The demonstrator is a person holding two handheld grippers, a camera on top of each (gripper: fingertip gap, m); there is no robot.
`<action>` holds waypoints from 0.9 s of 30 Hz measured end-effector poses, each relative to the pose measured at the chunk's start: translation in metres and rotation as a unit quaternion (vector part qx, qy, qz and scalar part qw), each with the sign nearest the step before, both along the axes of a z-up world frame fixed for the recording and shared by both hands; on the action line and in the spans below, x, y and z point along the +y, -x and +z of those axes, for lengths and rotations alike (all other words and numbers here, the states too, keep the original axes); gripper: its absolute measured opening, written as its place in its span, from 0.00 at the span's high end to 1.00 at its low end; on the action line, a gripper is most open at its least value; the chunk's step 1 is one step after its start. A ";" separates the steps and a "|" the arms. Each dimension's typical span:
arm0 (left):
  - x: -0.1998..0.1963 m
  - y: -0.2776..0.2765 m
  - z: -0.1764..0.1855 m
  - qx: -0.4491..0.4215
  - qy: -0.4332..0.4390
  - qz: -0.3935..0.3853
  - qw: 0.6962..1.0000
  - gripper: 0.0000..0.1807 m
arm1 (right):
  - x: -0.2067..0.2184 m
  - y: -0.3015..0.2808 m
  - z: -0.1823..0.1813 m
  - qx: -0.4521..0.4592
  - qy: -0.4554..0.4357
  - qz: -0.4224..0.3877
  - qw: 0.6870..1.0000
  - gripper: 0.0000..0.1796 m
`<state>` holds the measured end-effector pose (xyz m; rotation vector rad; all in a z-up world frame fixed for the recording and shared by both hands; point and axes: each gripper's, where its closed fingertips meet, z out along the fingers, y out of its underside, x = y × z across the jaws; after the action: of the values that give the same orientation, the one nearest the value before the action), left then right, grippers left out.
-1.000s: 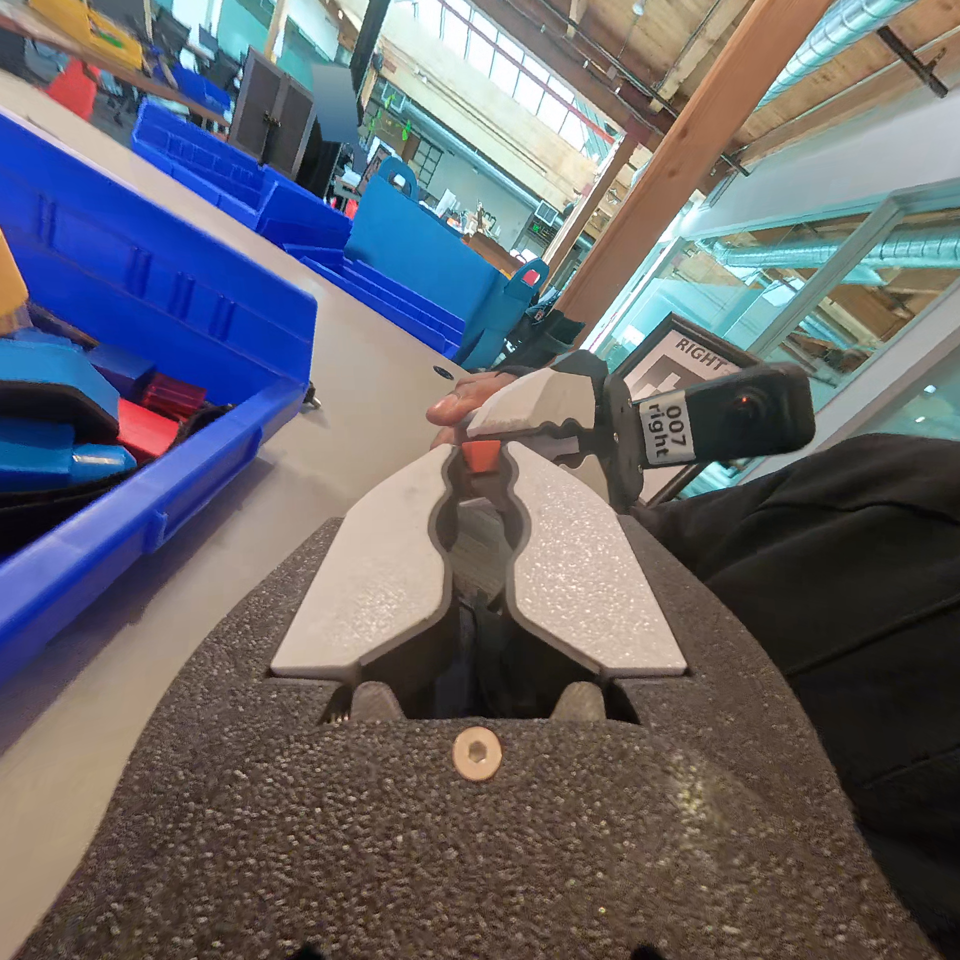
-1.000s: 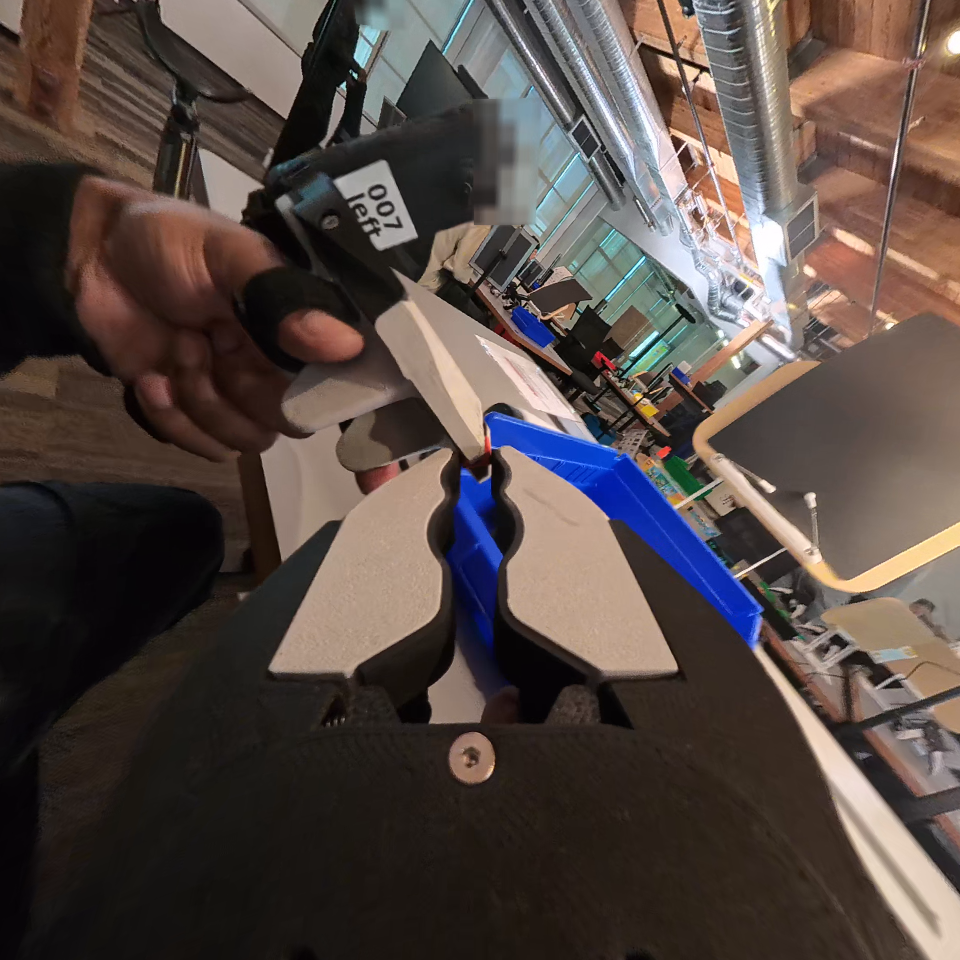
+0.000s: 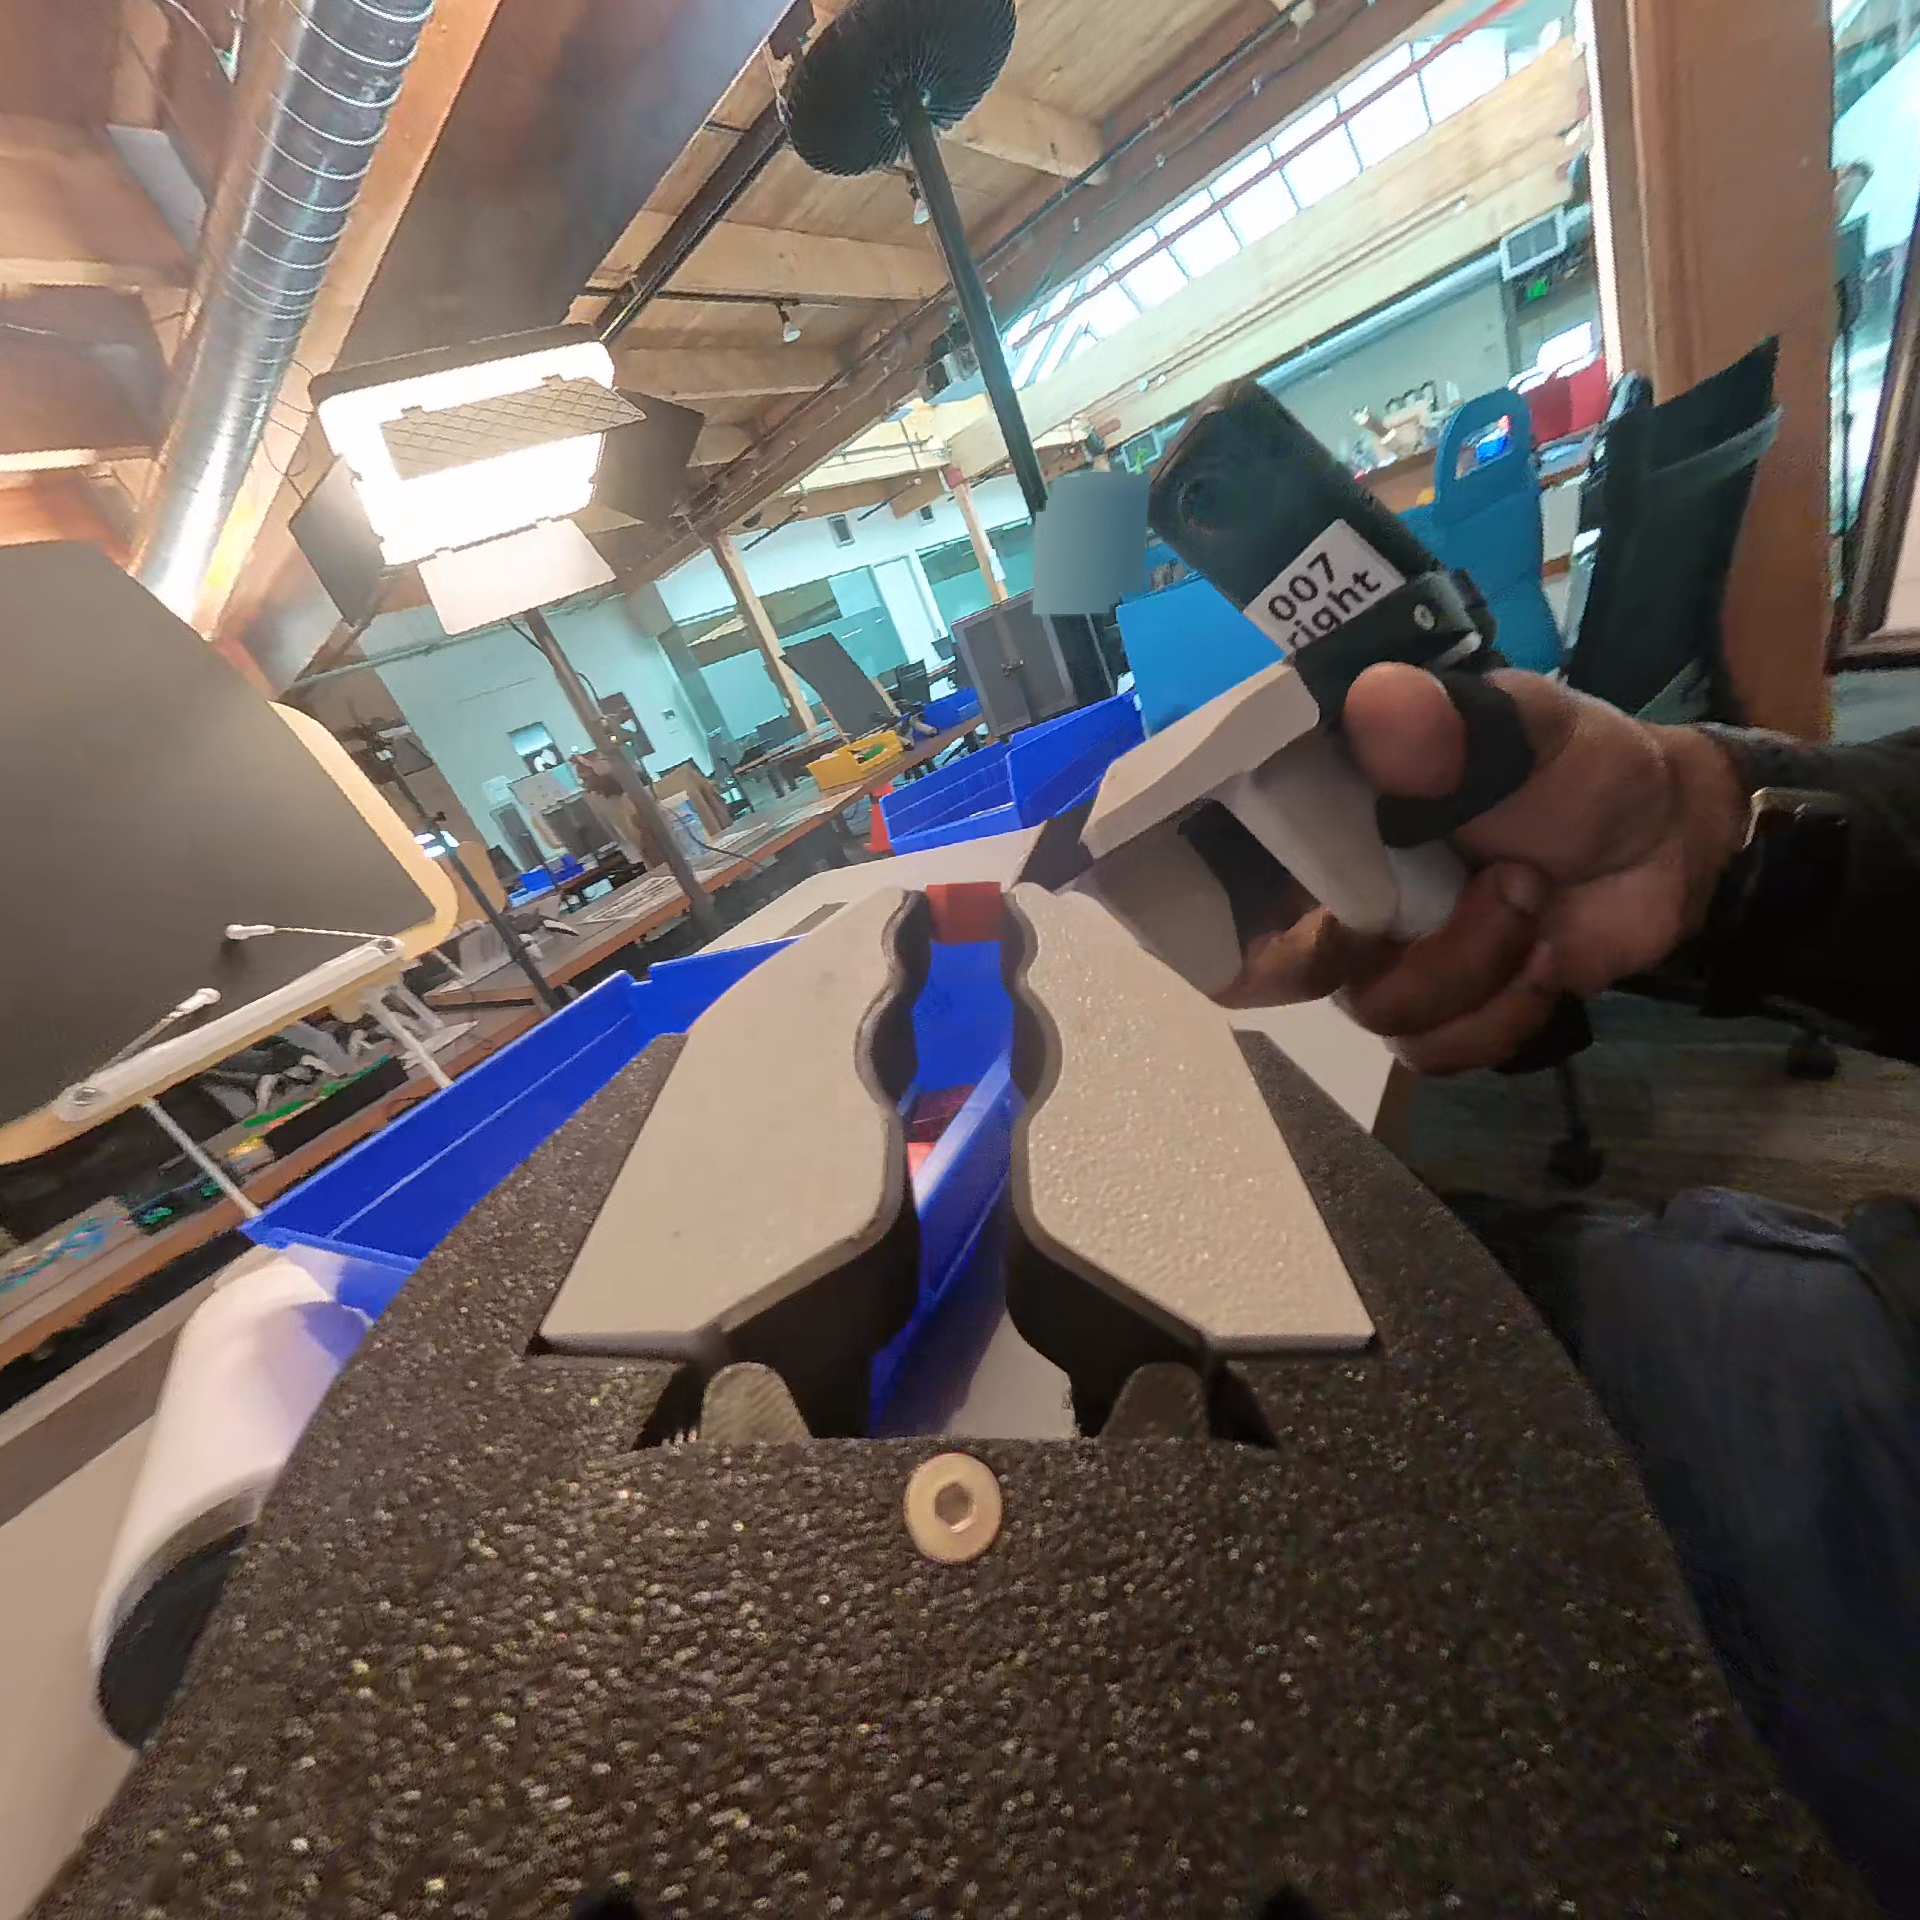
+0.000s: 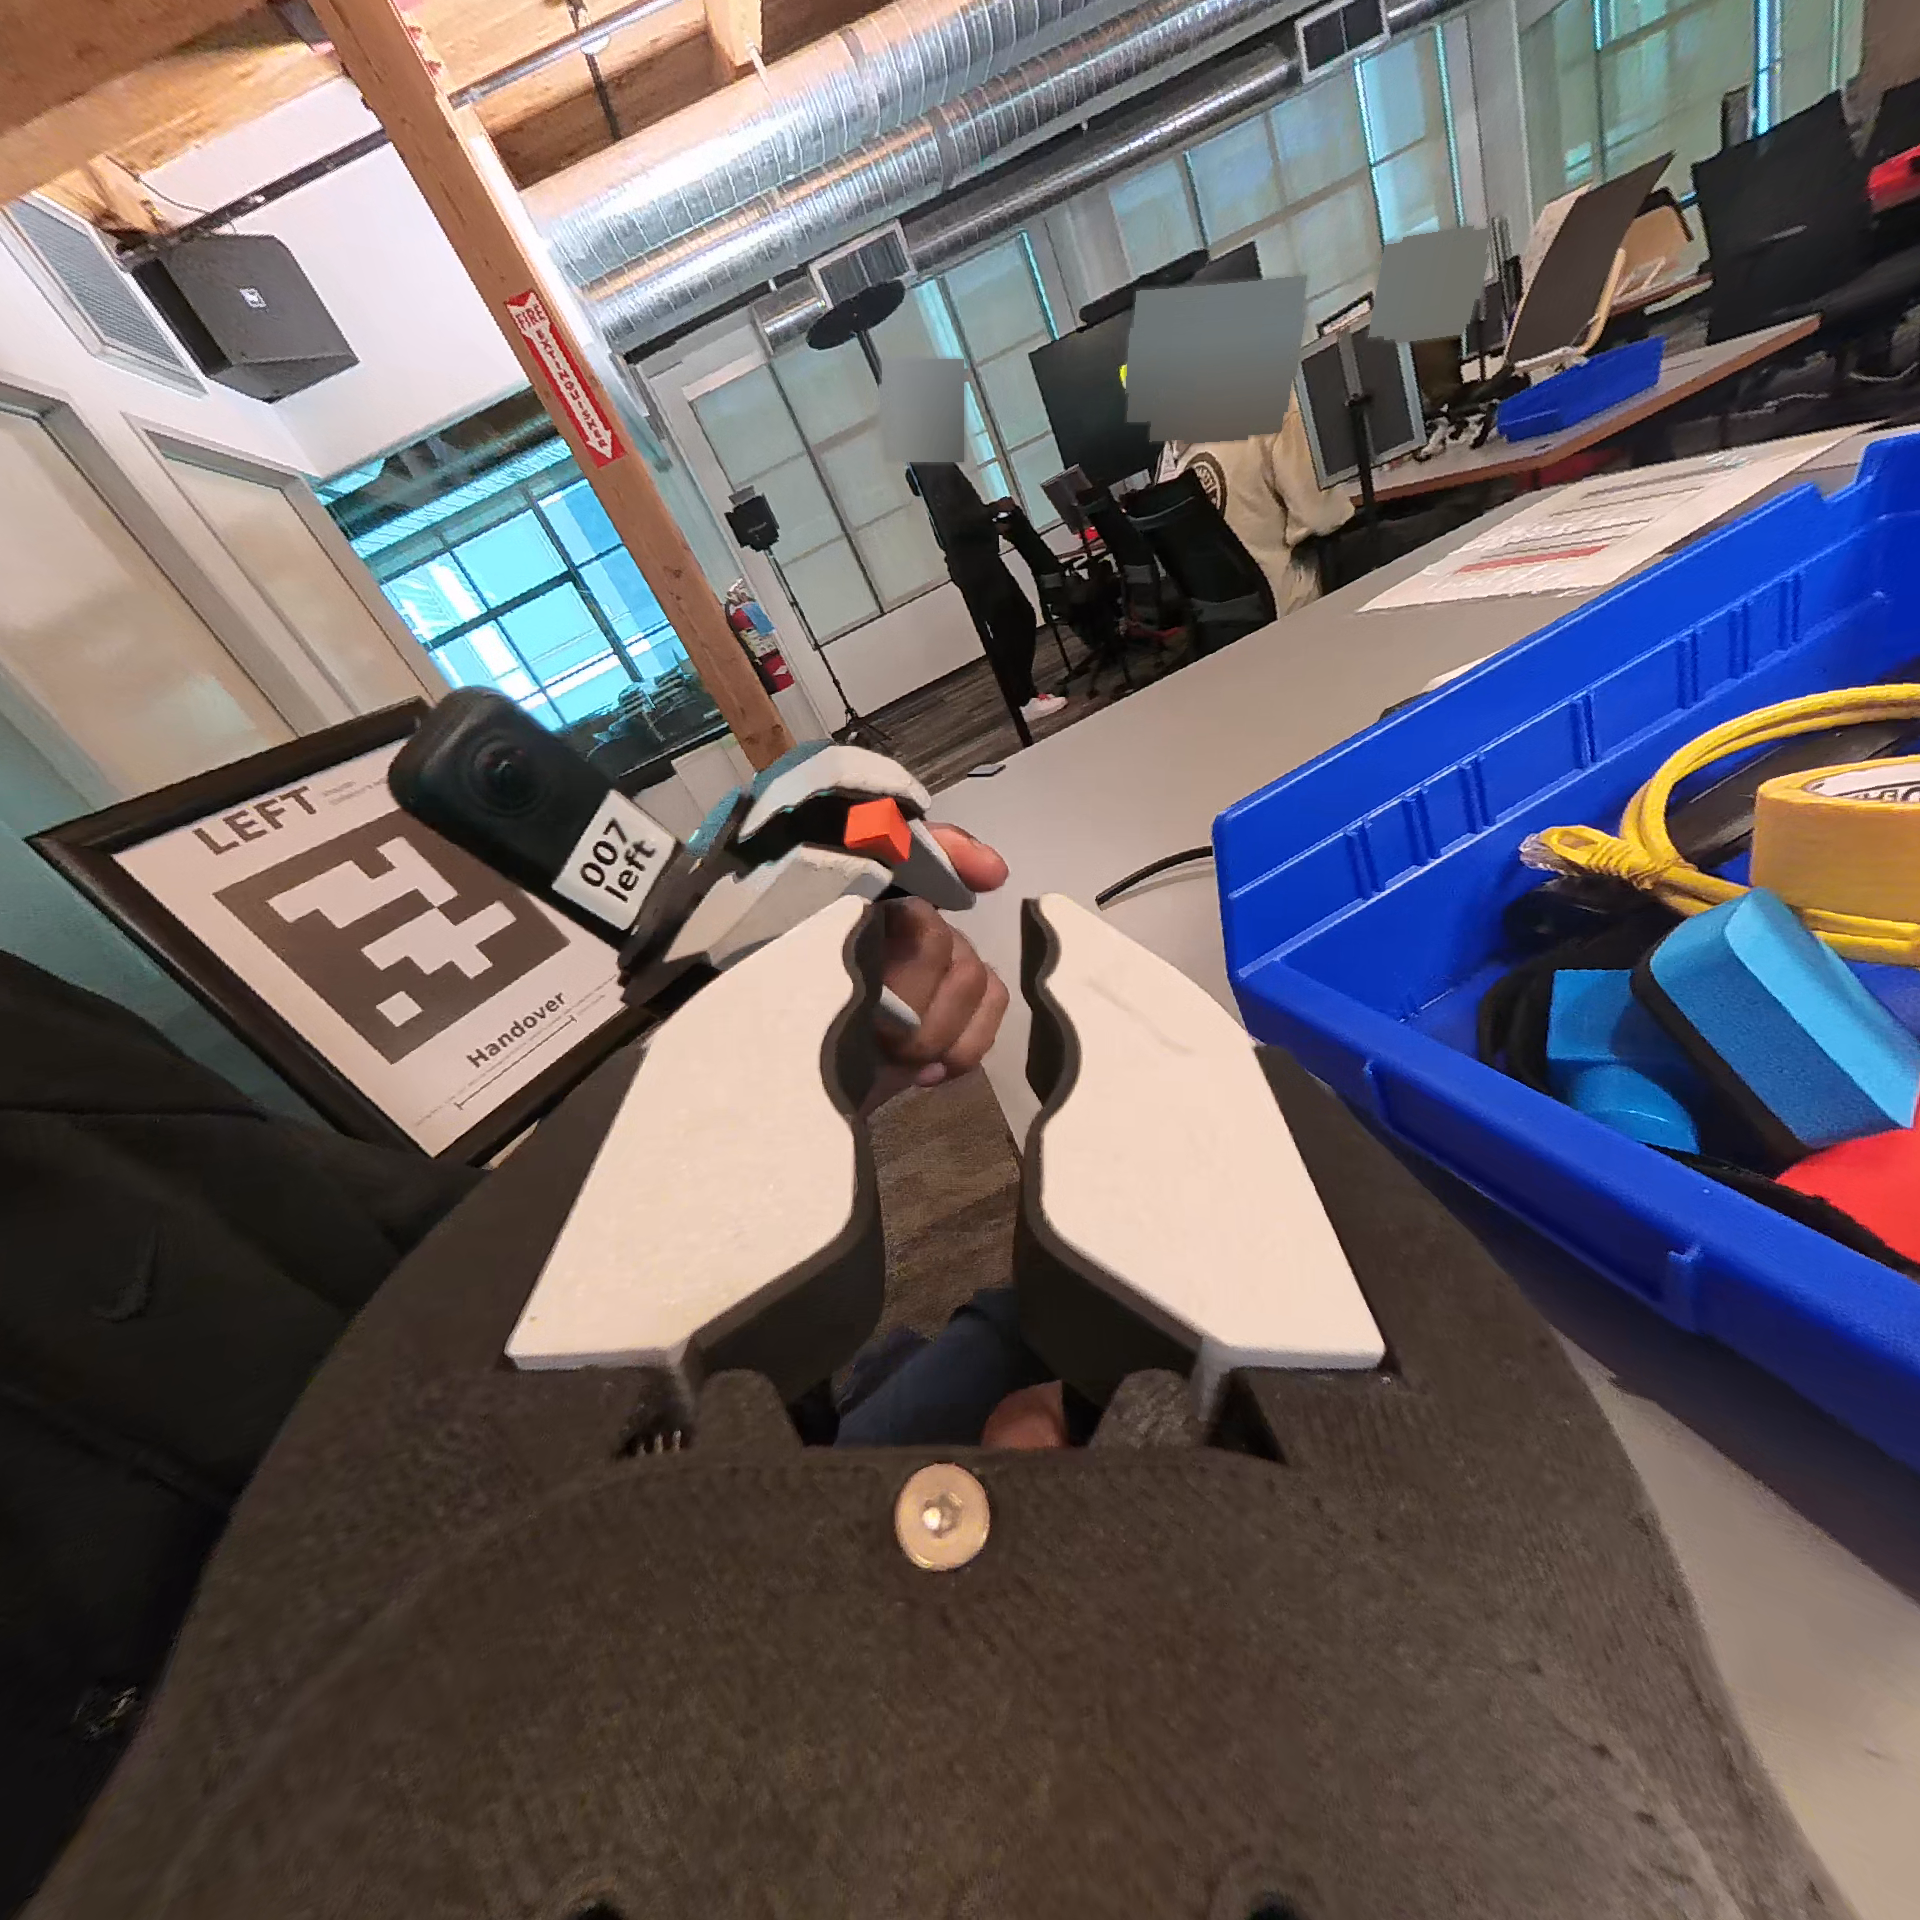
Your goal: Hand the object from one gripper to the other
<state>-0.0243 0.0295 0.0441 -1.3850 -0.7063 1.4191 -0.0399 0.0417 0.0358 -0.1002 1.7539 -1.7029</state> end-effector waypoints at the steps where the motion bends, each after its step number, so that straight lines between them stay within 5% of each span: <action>1: 0.000 0.000 0.000 0.001 0.012 0.008 1.000 0.93 | 0.000 0.000 -0.001 0.001 -0.002 0.000 1.000 0.87; 13: -0.001 0.002 -0.005 0.031 0.170 0.112 0.978 0.93 | -0.001 -0.006 -0.009 0.019 -0.028 0.001 0.999 0.85; 27: 0.007 0.007 -0.013 0.038 0.261 0.147 0.953 0.93 | -0.001 -0.011 -0.013 0.027 -0.044 0.011 0.999 0.85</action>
<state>-0.0308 0.0370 0.0315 -1.6611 -0.5189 1.9874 -0.0286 0.0405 0.0228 -0.1280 1.8573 -1.6189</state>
